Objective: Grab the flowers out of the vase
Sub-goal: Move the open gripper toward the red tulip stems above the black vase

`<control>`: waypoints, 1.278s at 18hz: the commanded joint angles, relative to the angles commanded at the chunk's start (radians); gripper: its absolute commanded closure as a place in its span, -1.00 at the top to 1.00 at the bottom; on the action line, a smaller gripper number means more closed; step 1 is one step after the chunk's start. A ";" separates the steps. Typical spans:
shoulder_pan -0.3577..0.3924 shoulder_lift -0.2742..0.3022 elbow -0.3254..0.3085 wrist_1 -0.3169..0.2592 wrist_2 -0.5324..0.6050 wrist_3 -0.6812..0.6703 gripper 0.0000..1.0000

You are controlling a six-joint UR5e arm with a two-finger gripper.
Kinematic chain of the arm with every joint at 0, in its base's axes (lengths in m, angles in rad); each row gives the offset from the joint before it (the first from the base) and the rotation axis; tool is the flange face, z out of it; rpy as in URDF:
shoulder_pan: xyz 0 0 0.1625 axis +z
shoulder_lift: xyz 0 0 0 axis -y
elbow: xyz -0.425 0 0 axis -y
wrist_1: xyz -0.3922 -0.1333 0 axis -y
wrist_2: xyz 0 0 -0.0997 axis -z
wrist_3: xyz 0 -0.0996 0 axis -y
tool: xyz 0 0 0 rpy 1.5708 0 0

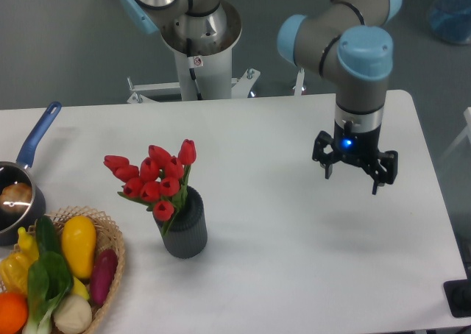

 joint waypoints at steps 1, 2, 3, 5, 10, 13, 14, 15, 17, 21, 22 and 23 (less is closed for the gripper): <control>0.000 -0.002 0.000 0.002 0.002 0.000 1.00; 0.000 -0.003 0.000 0.002 0.002 0.002 1.00; 0.000 -0.003 -0.003 0.002 0.002 0.002 1.00; -0.005 -0.017 -0.008 0.003 -0.008 0.000 1.00; -0.025 0.047 -0.142 0.034 -0.130 0.005 1.00; -0.031 0.080 -0.199 0.029 -0.266 0.035 1.00; -0.044 0.086 -0.207 0.029 -0.308 0.035 1.00; -0.063 0.090 -0.218 0.029 -0.322 0.035 1.00; -0.095 0.118 -0.221 0.029 -0.324 0.035 1.00; -0.149 0.173 -0.227 0.026 -0.324 0.032 1.00; -0.159 0.182 -0.230 0.025 -0.325 0.031 1.00; -0.166 0.187 -0.235 0.026 -0.328 0.031 1.00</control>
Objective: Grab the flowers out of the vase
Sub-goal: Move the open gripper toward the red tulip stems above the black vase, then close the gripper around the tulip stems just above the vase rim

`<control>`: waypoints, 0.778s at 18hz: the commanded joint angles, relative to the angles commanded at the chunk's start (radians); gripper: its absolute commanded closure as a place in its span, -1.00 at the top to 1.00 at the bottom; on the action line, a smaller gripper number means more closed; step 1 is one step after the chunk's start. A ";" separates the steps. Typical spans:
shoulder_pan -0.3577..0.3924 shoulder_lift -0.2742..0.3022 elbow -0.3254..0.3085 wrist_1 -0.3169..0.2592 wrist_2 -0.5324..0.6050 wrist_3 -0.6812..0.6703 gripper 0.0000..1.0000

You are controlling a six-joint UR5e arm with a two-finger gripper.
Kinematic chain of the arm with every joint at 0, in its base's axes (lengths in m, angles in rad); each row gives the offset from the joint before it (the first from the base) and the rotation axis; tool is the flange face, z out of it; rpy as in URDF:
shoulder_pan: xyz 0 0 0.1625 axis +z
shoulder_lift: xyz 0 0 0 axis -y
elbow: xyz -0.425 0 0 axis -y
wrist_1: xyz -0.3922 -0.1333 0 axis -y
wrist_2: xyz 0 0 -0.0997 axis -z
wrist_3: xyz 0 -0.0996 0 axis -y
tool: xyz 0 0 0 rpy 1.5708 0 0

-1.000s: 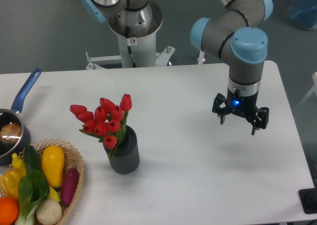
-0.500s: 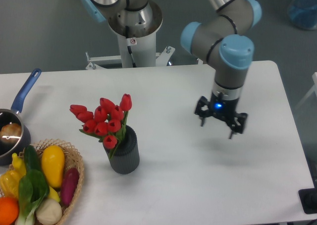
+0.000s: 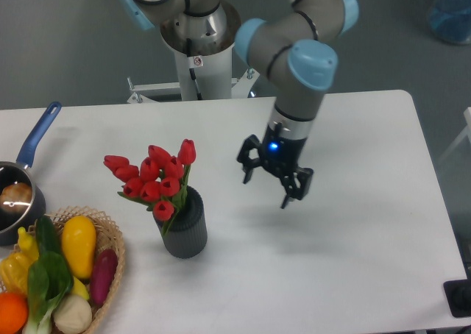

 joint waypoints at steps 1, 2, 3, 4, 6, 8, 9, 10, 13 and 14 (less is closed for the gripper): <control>-0.005 0.005 -0.003 -0.002 -0.029 0.000 1.00; -0.005 0.008 -0.011 -0.002 -0.087 0.000 1.00; -0.003 0.015 -0.018 -0.002 -0.160 0.000 1.00; -0.002 0.024 -0.026 -0.002 -0.237 0.000 1.00; -0.003 0.032 -0.044 -0.002 -0.349 0.005 1.00; -0.003 0.034 -0.048 -0.002 -0.414 0.008 1.00; -0.005 0.031 -0.048 -0.002 -0.449 0.008 1.00; -0.006 0.029 -0.048 -0.002 -0.474 0.011 1.00; -0.008 0.022 -0.049 -0.002 -0.509 0.086 1.00; -0.005 0.020 -0.054 -0.002 -0.531 0.101 1.00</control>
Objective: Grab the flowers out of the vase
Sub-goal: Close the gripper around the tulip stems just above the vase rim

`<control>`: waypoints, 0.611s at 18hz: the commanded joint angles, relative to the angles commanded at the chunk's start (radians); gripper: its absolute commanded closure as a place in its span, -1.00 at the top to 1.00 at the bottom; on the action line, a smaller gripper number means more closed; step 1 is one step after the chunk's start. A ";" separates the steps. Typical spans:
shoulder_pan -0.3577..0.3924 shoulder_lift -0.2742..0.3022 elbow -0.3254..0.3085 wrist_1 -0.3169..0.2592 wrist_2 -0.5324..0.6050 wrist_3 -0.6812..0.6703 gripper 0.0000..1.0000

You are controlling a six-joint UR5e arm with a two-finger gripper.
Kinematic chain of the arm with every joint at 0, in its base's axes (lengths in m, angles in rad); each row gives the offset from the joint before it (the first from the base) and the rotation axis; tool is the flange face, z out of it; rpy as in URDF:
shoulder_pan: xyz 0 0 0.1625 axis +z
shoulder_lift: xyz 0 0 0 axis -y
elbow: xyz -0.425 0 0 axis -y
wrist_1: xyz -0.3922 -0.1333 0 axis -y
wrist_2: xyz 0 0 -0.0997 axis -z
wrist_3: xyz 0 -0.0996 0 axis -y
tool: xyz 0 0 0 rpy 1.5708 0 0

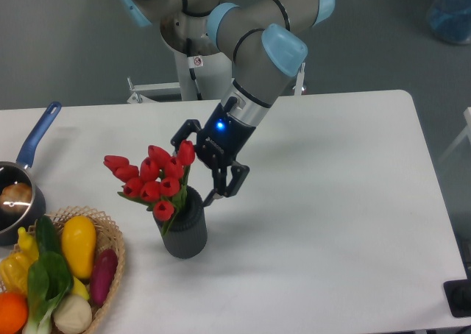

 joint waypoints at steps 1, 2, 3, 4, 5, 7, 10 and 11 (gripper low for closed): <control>0.002 -0.005 -0.002 0.000 -0.012 0.009 0.99; 0.003 -0.014 -0.002 0.000 -0.016 0.015 0.75; 0.005 -0.015 -0.003 0.000 -0.016 0.017 0.31; 0.009 -0.015 -0.008 -0.002 -0.013 0.019 -0.17; 0.011 -0.014 -0.009 -0.002 -0.002 0.023 -0.64; 0.017 0.001 -0.012 -0.002 0.015 0.046 -0.98; 0.044 0.038 -0.012 -0.003 0.006 0.040 -1.00; 0.046 0.049 -0.012 -0.005 0.003 0.039 -1.00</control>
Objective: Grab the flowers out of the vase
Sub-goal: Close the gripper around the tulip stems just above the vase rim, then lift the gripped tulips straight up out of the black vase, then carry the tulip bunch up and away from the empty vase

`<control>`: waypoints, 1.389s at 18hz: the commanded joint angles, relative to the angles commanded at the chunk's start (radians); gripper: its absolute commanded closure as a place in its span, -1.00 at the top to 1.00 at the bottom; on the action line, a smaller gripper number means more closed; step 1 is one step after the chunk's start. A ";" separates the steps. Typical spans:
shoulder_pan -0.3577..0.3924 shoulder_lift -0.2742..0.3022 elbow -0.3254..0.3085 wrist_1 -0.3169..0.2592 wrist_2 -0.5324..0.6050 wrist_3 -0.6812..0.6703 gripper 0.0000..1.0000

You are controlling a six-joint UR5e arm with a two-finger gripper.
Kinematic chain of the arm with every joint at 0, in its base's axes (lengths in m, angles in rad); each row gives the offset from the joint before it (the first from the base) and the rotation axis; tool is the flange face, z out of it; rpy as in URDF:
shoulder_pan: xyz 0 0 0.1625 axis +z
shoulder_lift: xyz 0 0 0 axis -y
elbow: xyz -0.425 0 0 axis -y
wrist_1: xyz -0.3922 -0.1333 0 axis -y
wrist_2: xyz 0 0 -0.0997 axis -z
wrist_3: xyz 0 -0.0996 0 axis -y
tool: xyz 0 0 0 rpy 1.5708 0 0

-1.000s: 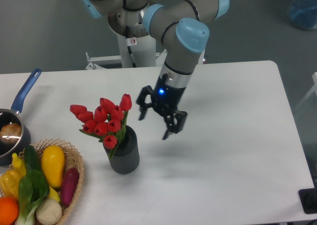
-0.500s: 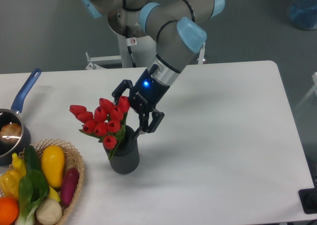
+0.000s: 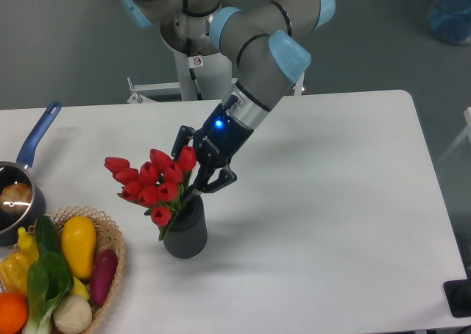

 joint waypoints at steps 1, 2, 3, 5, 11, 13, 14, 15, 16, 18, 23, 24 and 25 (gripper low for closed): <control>0.002 0.011 0.000 -0.002 -0.002 -0.011 -1.00; 0.002 0.017 0.005 0.000 -0.003 -0.030 -1.00; 0.000 0.023 0.011 0.000 -0.003 -0.057 -1.00; -0.002 0.038 0.024 0.000 -0.011 -0.112 -1.00; 0.000 0.098 0.093 -0.002 -0.086 -0.270 -1.00; 0.000 0.112 0.130 -0.002 -0.095 -0.319 -1.00; 0.000 0.117 0.144 -0.002 -0.097 -0.336 -1.00; 0.002 0.123 0.156 -0.002 -0.098 -0.348 -1.00; 0.002 0.129 0.163 -0.002 -0.104 -0.359 -1.00; 0.014 0.143 0.175 -0.002 -0.124 -0.373 -1.00; 0.072 0.189 0.179 -0.003 -0.138 -0.402 -1.00; 0.081 0.199 0.179 -0.005 -0.138 -0.405 -1.00; 0.083 0.204 0.179 -0.005 -0.138 -0.413 -1.00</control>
